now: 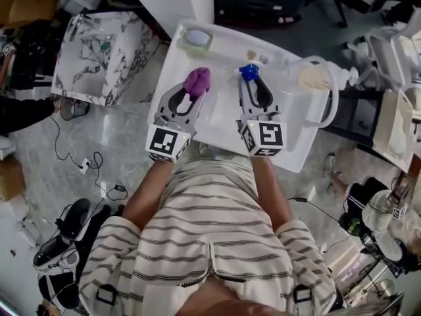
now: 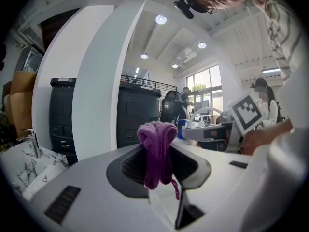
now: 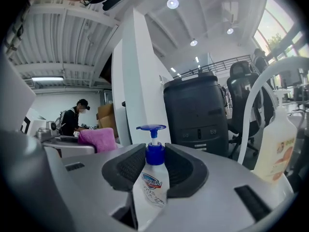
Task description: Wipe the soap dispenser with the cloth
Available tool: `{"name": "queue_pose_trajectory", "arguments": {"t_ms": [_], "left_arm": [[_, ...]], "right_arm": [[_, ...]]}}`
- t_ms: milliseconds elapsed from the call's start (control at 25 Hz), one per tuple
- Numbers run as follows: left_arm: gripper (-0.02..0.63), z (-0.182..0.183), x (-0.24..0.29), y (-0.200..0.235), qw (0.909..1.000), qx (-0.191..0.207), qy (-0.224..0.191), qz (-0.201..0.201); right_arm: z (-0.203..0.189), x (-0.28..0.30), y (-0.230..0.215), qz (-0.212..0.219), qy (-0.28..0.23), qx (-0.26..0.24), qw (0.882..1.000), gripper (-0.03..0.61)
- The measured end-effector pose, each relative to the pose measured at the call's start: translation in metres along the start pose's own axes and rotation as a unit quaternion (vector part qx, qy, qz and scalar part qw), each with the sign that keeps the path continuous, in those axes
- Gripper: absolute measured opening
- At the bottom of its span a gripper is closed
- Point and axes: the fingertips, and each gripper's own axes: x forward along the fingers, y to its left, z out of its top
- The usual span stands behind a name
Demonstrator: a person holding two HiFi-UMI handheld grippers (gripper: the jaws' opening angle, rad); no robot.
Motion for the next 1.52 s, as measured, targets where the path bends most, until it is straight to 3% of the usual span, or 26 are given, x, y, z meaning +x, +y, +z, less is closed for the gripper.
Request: {"name": "queue_pose_trajectory", "arguments": {"t_ms": [600,920,1520], "left_arm": [[0.117,-0.029,0.020,0.024,0.9992,-0.020,0.029,0.022],[0.117,-0.042,0.025,0.026,0.9981,-0.042,0.042,0.014],[0.117,-0.051,0.024,0.035,0.9979,-0.047,0.044,0.012]], "right_arm": [[-0.047,0.093,-0.035,-0.012,0.027,-0.016,0.999,0.133],[-0.065,0.136,-0.055,-0.019,0.040,-0.037,0.998,0.133],[-0.086,0.153,-0.057,-0.022,0.061,-0.060,0.996,0.142]]}}
